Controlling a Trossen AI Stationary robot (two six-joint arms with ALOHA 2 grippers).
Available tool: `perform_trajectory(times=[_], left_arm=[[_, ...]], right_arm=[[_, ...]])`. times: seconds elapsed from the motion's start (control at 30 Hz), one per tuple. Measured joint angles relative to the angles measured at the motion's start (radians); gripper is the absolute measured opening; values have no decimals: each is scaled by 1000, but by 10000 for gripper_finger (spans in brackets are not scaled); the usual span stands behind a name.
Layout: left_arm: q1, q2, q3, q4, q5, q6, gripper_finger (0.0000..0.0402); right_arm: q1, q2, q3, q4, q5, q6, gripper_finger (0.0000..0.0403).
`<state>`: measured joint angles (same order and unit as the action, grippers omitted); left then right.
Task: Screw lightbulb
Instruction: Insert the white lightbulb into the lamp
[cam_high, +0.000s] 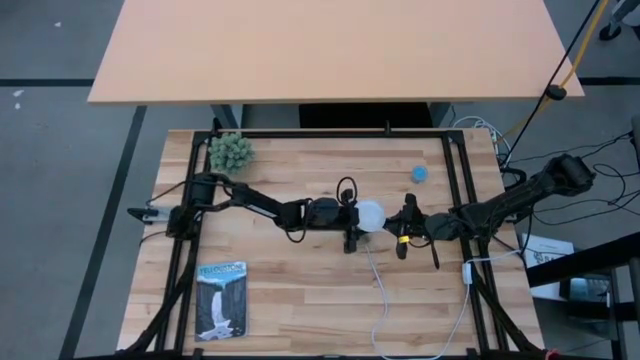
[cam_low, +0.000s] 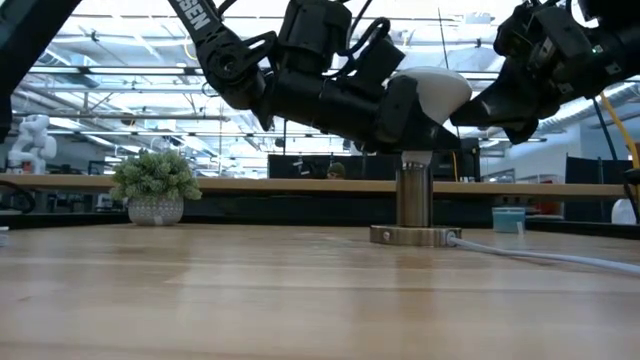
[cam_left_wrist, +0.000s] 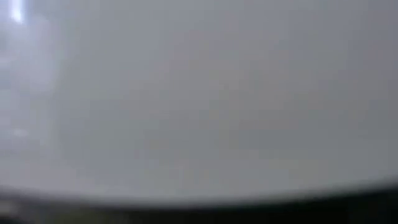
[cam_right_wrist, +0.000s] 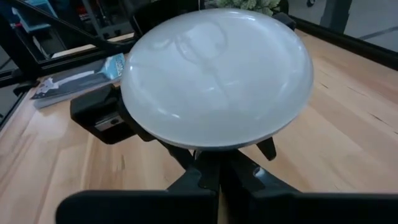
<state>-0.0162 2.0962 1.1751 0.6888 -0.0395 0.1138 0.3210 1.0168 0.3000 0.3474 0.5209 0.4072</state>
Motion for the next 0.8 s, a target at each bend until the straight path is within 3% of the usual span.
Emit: perform_trajectory(times=[0.8], left_arm=[[17, -4, 0, -71, 5, -78, 232]], right_arm=[[-1, 0, 0, -5, -3, 0, 0]])
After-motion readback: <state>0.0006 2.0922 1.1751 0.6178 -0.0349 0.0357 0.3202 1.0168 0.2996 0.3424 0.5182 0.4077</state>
